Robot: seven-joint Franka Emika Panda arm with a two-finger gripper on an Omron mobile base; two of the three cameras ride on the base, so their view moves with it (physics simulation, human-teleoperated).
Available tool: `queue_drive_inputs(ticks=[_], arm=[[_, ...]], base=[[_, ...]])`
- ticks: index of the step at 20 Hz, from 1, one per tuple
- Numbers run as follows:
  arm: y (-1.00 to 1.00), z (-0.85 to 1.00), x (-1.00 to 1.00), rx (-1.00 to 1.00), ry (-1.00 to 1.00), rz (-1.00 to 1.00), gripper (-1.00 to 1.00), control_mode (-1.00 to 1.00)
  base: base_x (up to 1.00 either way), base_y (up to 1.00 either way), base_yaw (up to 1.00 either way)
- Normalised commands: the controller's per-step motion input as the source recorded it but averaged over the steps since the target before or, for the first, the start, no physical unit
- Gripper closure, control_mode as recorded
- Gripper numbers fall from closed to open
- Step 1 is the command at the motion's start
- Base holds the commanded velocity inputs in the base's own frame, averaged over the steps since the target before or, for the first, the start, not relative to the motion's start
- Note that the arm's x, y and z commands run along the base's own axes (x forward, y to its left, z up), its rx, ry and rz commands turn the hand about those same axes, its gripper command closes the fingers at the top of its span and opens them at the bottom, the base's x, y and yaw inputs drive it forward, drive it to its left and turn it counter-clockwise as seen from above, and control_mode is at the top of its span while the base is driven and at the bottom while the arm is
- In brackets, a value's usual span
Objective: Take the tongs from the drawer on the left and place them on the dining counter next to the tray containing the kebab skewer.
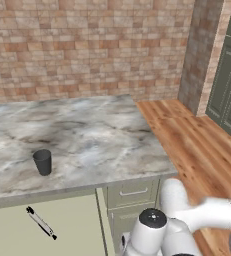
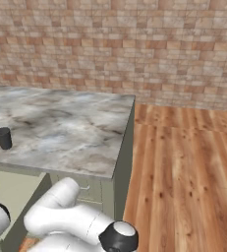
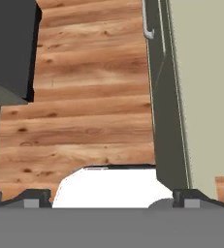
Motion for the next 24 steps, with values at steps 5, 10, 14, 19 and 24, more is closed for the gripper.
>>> queue_drive_inputs(ticks=[5,10,14,19,24], arm=[[0.37,1.0,-0.22,0.0,0.02,-0.22,-1.0,-1.0],[0.62,0.75,0.0,-0.13,0.01,-0.16,-1.0,-1.0],[0.01,0.14,0.05,0.0,0.01,0.0,-1.0,-1.0],[0.0,1.0,0.0,0.0,0.08,-0.09,-1.0,-1.0],[0.39,0.83,0.3,-0.05,0.24,-0.13,-1.0,-1.0]], base=[[0.0,0.0,0.0],[0.0,0.0,0.0],[0.0,0.0,0.0],[0.0,0.0,0.0],[0.0,0.0,0.0]])
